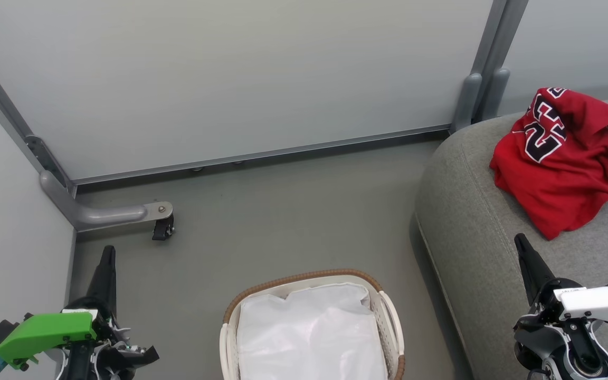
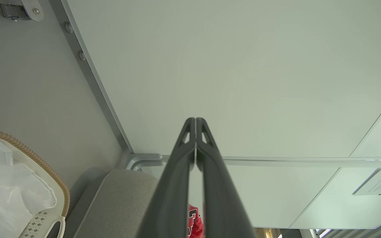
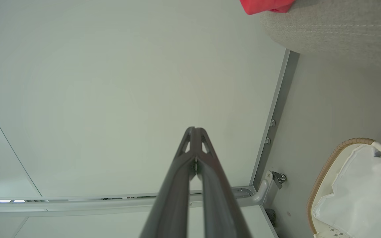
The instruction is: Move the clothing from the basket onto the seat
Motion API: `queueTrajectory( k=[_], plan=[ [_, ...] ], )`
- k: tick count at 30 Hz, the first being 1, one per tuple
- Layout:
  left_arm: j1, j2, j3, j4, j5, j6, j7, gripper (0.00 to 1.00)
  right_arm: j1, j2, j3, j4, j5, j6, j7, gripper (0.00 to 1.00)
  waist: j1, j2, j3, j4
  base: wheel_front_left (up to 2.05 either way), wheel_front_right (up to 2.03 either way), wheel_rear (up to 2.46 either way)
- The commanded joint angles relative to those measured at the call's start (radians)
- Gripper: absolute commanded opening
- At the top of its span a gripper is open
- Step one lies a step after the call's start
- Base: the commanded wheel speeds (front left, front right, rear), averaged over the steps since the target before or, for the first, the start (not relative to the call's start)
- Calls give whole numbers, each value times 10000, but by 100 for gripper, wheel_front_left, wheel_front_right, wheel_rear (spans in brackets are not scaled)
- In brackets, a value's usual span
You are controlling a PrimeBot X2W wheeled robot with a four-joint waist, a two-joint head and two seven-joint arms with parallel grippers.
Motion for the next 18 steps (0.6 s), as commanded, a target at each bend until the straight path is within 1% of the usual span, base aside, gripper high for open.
queueTrajectory(
  k=[1, 18],
  plan=[
    [-94, 58, 22, -21, -29, -59, 43, 0, 102, -59, -18, -39, 33, 4, 15, 0, 0, 0, 0, 0, 0, 0, 0],
    [-94, 58, 22, -21, -30, -51, 43, 0, 103, -59, -18, -37, 34, 4, 14, 0, 0, 0, 0, 0, 0, 0, 0]
  ],
)
